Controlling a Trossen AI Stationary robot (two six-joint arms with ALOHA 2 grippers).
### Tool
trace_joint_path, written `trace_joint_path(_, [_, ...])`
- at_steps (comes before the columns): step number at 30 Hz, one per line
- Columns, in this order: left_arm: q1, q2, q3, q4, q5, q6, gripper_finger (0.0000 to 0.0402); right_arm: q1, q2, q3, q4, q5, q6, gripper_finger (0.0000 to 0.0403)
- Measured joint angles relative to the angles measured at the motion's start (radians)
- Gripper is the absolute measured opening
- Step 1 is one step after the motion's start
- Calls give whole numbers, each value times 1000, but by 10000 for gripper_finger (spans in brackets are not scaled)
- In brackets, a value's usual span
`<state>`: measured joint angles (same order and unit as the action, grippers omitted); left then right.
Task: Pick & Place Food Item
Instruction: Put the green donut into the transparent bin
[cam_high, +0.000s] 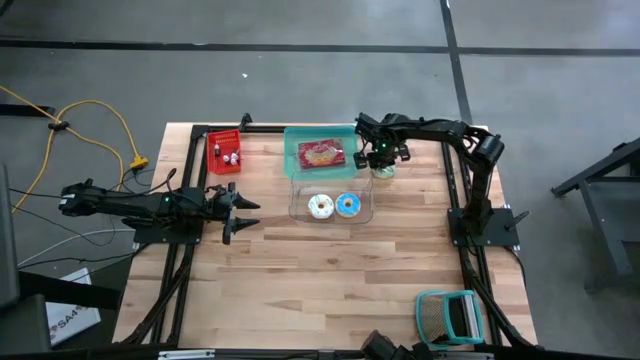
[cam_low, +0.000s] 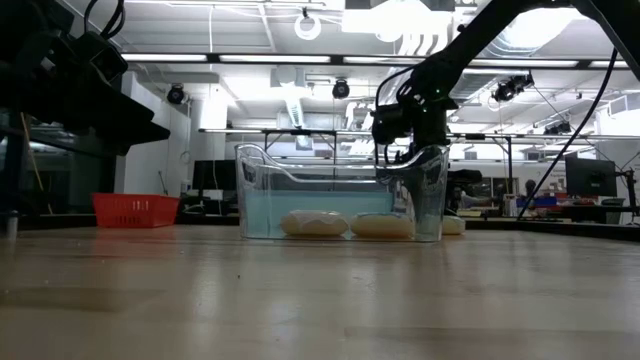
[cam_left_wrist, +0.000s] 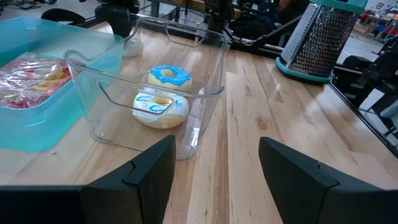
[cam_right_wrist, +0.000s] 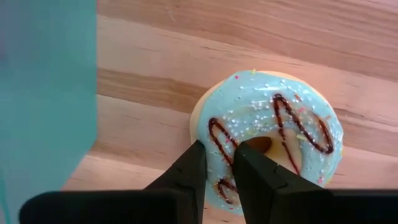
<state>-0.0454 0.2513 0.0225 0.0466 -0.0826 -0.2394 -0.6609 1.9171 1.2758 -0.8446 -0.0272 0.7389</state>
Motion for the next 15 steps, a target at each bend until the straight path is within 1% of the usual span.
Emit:
trace_joint_path(7, [0,0,0,0,0,0,225,-2,-4,0,-7,0,-6,64])
trace_joint_path(15, [0,0,0,0,0,0,225,-3,-100,0,-55,28,-7,64])
